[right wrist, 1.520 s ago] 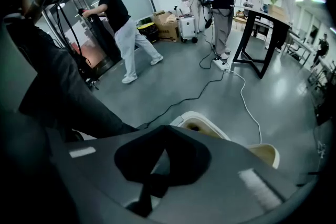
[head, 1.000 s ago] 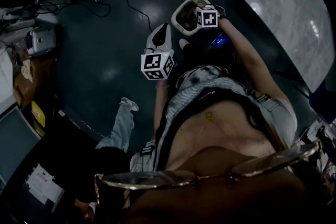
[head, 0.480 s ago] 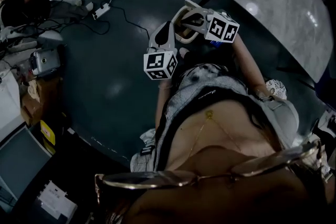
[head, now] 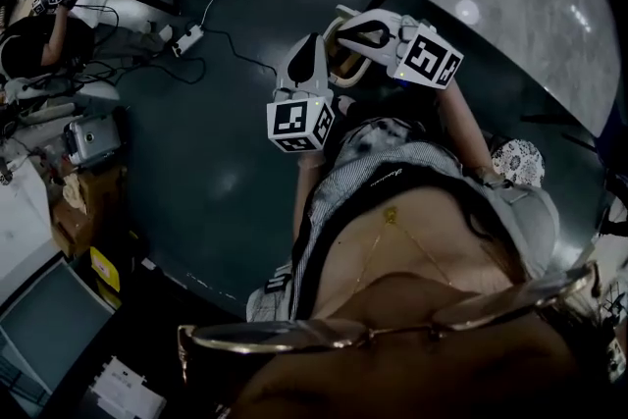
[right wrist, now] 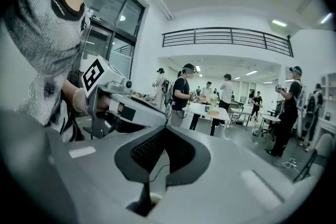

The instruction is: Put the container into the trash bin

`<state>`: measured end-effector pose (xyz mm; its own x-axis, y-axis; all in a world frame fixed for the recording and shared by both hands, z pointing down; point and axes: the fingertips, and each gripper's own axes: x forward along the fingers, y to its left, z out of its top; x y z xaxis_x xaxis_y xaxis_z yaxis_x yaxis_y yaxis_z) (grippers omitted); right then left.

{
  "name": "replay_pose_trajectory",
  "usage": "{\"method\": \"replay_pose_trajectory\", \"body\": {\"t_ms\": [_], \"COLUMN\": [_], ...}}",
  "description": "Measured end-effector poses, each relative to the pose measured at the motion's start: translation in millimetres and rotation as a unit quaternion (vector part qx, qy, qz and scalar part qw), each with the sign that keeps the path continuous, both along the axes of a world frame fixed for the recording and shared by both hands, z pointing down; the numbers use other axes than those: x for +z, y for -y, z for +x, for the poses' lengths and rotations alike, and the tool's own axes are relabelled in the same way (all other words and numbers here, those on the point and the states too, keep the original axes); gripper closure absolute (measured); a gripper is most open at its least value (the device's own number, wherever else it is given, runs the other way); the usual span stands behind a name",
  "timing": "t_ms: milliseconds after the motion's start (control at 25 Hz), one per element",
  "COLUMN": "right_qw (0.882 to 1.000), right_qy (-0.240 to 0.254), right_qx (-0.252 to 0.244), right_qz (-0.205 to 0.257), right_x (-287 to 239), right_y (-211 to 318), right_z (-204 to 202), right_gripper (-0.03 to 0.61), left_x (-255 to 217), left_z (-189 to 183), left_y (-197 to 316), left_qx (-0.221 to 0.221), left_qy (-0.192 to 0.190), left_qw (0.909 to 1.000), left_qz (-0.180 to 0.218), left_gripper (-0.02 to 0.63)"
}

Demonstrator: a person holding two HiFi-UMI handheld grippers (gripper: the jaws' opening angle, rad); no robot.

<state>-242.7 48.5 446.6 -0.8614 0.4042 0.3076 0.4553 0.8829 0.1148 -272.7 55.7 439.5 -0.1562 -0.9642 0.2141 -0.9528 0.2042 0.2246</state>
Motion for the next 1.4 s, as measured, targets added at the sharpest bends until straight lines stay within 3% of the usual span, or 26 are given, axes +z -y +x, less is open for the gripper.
{"method": "replay_pose_trajectory", "body": {"t_ms": [800,1400], "right_qw": [0.998,0.999], "right_qy": [0.029,0.022], "right_qx": [0.035,0.043], "right_qz": [-0.032,-0.022], "right_x": [-16,-13], "right_y": [18,25], "right_z": [15,22], "right_gripper": [0.555,0.555], "left_x": [-12,-11], "left_z": [21,30], "left_y": [14,21], "left_qx": [0.030,0.048], "left_qy": [0.005,0.003], "left_qw": [0.9993,0.9987], "left_qz": [0.022,0.018], "left_gripper": [0.614,0.614]}}
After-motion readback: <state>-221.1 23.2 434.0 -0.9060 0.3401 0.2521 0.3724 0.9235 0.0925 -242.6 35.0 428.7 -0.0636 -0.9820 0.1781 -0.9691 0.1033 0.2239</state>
